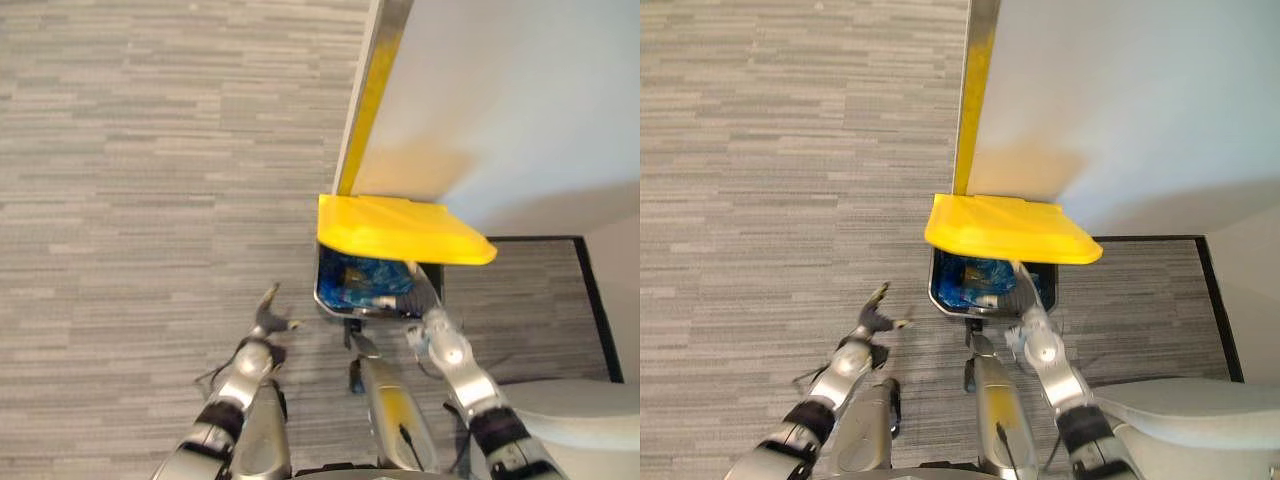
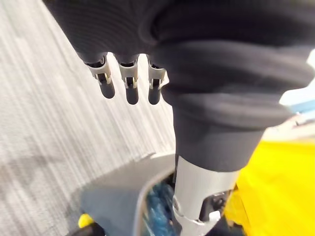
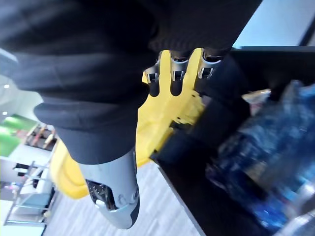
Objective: Gather rubbish on tea table into small bin, then transfer packed bag to large trash can.
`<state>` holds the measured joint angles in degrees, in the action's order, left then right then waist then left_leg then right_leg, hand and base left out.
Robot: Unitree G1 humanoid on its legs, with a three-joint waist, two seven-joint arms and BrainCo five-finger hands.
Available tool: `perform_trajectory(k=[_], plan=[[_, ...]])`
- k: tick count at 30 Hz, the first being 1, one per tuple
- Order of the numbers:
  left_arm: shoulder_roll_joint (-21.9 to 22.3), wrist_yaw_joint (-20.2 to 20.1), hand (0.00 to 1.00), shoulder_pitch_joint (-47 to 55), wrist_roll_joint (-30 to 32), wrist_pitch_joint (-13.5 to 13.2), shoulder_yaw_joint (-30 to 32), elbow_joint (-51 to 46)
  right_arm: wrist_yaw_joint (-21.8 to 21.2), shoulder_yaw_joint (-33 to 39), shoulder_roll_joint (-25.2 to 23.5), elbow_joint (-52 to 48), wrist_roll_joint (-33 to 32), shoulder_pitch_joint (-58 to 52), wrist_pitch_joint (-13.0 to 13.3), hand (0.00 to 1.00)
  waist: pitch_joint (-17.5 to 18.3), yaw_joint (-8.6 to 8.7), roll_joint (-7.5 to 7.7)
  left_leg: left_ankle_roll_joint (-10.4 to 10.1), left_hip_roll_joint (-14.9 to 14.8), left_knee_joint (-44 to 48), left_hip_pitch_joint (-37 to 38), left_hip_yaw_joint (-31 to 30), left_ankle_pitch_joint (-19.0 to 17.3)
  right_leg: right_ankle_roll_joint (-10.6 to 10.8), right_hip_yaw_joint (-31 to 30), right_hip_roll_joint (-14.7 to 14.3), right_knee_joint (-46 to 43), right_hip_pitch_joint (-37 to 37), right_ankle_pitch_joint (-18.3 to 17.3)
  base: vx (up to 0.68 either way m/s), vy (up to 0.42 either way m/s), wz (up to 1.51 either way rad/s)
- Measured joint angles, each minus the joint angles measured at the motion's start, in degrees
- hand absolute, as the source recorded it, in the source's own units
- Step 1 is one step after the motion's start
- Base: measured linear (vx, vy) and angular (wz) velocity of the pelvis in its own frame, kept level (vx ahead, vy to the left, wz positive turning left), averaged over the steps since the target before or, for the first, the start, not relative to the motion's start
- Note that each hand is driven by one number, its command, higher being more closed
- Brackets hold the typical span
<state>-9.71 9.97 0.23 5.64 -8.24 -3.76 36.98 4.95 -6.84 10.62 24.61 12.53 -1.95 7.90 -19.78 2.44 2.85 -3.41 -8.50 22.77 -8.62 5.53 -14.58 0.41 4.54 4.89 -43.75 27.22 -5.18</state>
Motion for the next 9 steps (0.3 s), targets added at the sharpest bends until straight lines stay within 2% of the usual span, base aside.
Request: perform_trajectory(k=[1,2,3,4,5,7,9], plan=[[-0.09,-1.23,0.00,4.99,-1.13,-0.14,1.66,-3.13,-0.93,2.69,-0.63,1.33,0.81,-3.97,0.10,0.00,2.06,0.02,-0.10,-0.36,0.00,-1.79,0.20,0.00,0.90,0.59,-0.64,1.03,-3.45,-3.39,-2.00,0.00,-0.101,-0.13],[-0.17,-2.37,0.00,9.86,-2.33,-0.40,3.32,-6.59,-1.64,5.10,-0.60,2.59,1.13,-8.03,0.10,0.00,4.07,-0.28,0.61,-1.16,0.43,-2.63,-0.30,-0.05,1.44,3.14,-2.14,1.88,-1.10,-8.08,-5.19,-0.01,-0.134,-0.13],[-0.18,-2.60,0.00,11.38,-2.84,-0.48,3.74,-7.67,-1.76,6.06,-0.53,3.34,1.11,-9.26,0.23,0.00,4.35,-0.15,0.69,-1.52,0.64,-3.02,-0.57,-0.30,1.83,3.52,-2.19,1.63,0.54,-8.60,-6.20,-0.02,-0.128,-0.06],[-0.05,-2.99,0.00,12.49,-3.04,-0.48,4.27,-8.22,-1.91,7.10,-0.35,4.25,1.11,-9.74,0.23,0.00,4.47,-0.03,0.30,-1.81,0.82,-3.81,-0.57,-0.37,2.54,3.97,-2.28,1.35,2.09,-8.97,-6.51,-0.01,-0.141,-0.03],[1.66,-4.41,0.00,14.20,-4.41,-0.78,5.30,-8.44,-2.24,8.99,-0.18,6.63,1.07,-11.39,0.17,0.00,6.53,-0.21,-0.83,-1.89,0.58,-7.83,-0.11,-0.34,5.57,4.03,-1.86,0.51,7.30,-9.97,-6.61,0.01,-0.141,-0.07],[3.93,-5.31,0.00,16.38,-6.60,-1.20,5.92,-9.33,-2.63,10.19,0.52,9.56,0.90,-12.04,0.39,0.00,9.14,-0.24,-1.84,-2.34,0.02,-12.68,0.93,0.73,8.43,4.00,-1.72,-0.67,14.83,-12.32,-6.62,0.02,-0.143,-0.27],[4.56,-6.79,0.00,16.71,-9.15,-1.63,5.91,-9.62,-2.81,11.44,0.55,11.61,-0.48,-11.95,0.44,0.00,9.91,-0.50,-2.31,-2.81,-0.11,-15.05,1.41,1.79,10.04,3.96,-1.90,-1.14,21.15,-14.40,-6.60,-0.03,-0.094,-0.25]])
